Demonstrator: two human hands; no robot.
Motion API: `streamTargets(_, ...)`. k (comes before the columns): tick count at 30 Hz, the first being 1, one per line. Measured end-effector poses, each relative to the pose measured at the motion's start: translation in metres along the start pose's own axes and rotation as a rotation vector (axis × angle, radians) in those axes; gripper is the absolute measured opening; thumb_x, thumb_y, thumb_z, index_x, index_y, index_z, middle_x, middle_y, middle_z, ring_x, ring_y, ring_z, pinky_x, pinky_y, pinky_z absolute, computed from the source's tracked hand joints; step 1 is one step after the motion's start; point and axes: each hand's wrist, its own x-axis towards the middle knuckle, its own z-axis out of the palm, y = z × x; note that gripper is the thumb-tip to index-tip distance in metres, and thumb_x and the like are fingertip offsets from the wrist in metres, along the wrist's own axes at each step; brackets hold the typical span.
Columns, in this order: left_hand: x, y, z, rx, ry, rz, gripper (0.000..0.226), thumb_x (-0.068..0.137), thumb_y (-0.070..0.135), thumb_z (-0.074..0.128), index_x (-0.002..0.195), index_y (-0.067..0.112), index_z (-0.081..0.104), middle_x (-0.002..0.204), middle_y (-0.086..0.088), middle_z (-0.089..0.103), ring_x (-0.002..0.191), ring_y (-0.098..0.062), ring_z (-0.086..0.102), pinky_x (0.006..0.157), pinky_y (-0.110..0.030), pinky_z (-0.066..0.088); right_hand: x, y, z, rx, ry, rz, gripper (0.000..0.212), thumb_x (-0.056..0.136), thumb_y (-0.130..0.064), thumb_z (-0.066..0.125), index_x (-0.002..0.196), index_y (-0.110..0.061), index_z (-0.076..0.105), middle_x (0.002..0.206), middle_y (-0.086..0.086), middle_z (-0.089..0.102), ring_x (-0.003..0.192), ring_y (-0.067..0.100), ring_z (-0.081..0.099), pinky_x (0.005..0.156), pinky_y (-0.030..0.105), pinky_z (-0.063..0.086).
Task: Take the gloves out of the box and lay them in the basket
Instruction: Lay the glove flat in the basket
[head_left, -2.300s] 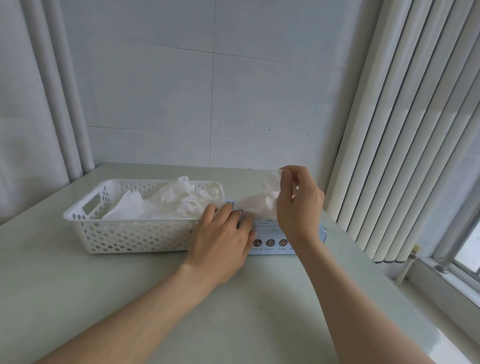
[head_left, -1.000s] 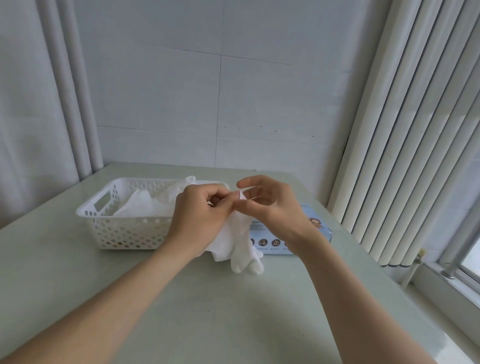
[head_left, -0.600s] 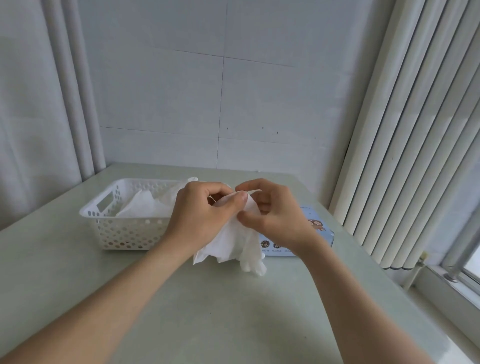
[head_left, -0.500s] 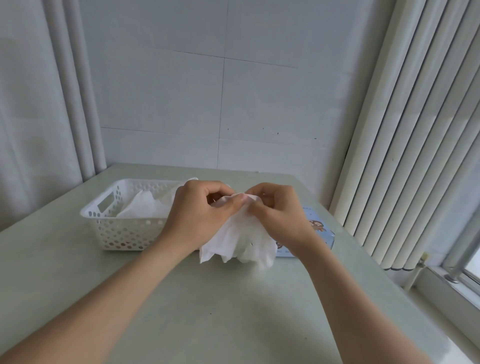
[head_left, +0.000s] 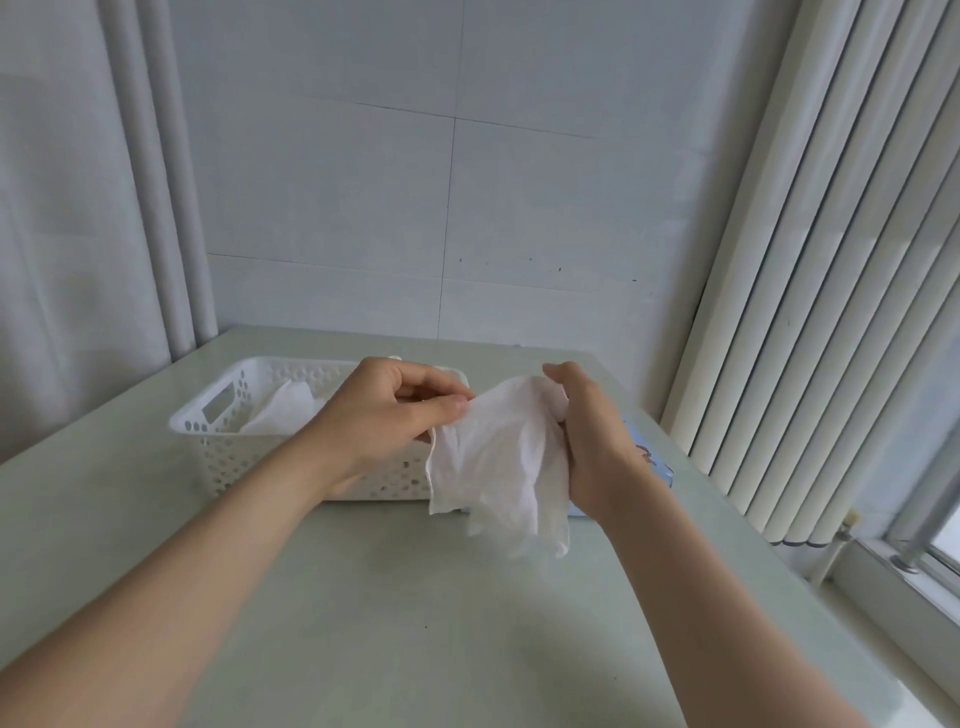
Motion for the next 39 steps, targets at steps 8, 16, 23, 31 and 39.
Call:
streamTargets(8,0.002,-0.005,-0.008,0.162,0.093,0.084,0.014,0.102,0.027,0.068,0.103,0.027,0.081,0.098,0.008,0.08,0.099,-0.018,0.074,0.097,-0.044,0.06,-0.016,0.0,0.002,-0.265,-0.088,-0.463,0.023,0.102,-0.028,0.069,0.099,-0.006,0.076,0.095,0.018,0.077,0.083,0.032,0.075,0.072,0.045,0.061)
streamTargets(16,0.002,0.001,-0.023,0.154,0.002,0.021,0.039,0.072,0.051,0.088,0.105,0.031,0.081,0.105,0.016,0.079,0.097,-0.009,0.075,0.089,-0.028,0.058,-0.005,0.014,0.018,-0.514,0.217,-0.88,0.016,0.103,-0.032,0.068,0.092,-0.02,0.07,0.077,-0.004,0.069,0.071,0.015,0.064,0.063,0.036,0.053)
streamTargets(23,0.008,-0.001,-0.04,0.007,0.041,-0.092,0.013,0.091,0.03,0.081,0.101,0.02,0.082,0.097,-0.008,0.076,0.083,-0.012,0.069,0.096,-0.039,0.061,0.005,0.023,0.022,-0.752,0.493,-1.055,0.026,0.103,-0.043,0.064,0.097,-0.018,0.07,0.065,-0.002,0.066,0.062,0.023,0.058,0.059,0.04,0.049)
streamTargets(31,0.011,-0.008,-0.028,0.18,0.319,0.088,0.017,0.113,0.029,0.04,0.108,0.019,0.053,0.076,0.003,0.054,0.062,-0.008,0.049,0.053,-0.023,0.045,0.028,0.011,0.055,-1.122,0.628,-1.161,0.037,0.11,-0.043,0.04,0.101,-0.01,0.052,0.048,-0.002,0.036,0.039,0.034,0.04,0.046,0.024,0.019)
streamTargets(39,0.019,-0.024,-0.061,0.325,0.55,0.225,0.015,0.109,0.012,0.046,0.118,0.016,0.035,0.069,-0.012,0.054,0.057,-0.013,0.049,0.052,-0.018,0.038,0.059,-0.024,0.089,-1.47,0.451,-1.259,0.042,0.109,-0.05,0.035,0.098,-0.011,0.05,0.047,0.0,0.033,0.037,0.026,0.03,0.046,0.027,0.023)
